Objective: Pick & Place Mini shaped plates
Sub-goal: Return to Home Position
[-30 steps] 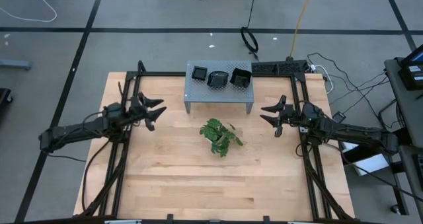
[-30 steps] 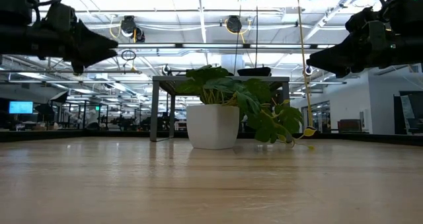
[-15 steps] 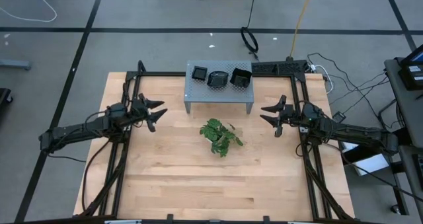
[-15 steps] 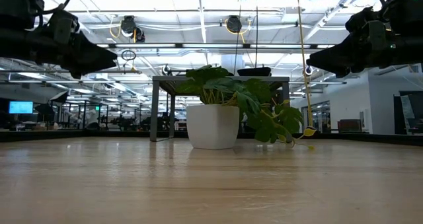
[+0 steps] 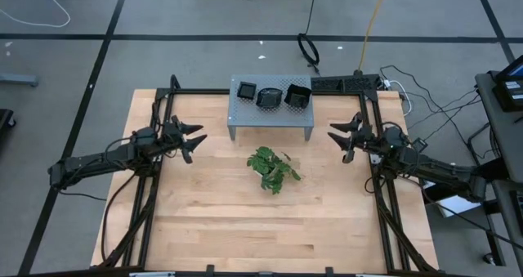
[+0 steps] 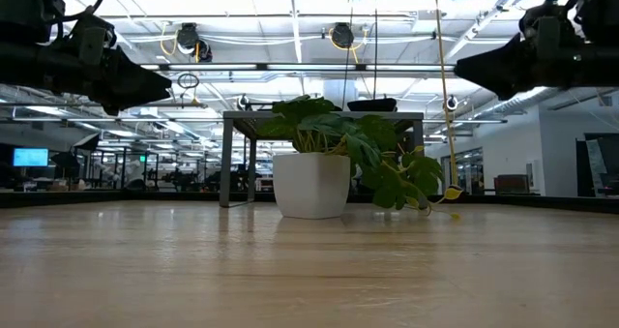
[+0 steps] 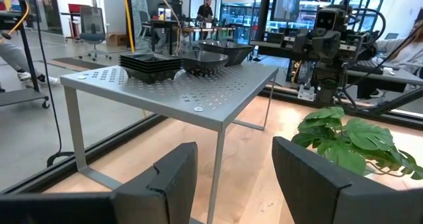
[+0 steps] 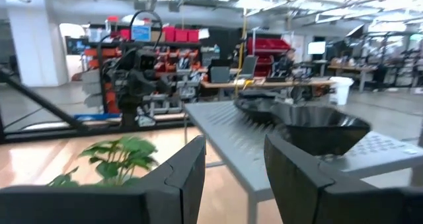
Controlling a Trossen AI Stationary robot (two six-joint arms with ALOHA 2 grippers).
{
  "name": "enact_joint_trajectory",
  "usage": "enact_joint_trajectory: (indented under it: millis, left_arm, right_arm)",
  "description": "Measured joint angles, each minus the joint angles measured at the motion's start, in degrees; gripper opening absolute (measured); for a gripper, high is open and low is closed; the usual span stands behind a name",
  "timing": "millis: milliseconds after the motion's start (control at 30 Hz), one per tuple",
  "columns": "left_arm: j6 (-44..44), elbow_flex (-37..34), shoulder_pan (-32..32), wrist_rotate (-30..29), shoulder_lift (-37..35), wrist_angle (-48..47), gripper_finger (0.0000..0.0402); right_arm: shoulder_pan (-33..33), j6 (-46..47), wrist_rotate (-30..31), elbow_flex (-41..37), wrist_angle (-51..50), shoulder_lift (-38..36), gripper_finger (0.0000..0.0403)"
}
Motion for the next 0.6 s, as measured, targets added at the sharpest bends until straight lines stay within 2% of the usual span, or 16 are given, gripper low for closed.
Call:
enact_joint_trajectory:
  millis: [333, 600]
  left_arm:
    - [0.0, 0.0, 0.0, -0.02, 0.0, 0.02, 0.02]
    - [0.02, 0.0, 0.0, -0.02, 0.0, 0.04, 0.02]
  right_arm:
    - [-4.79, 0.0, 0.0, -0.02, 0.03, -2.26, 0.0142]
    - [-5.26, 0.01, 0.0, -0.02, 0.02, -2.26, 0.0142]
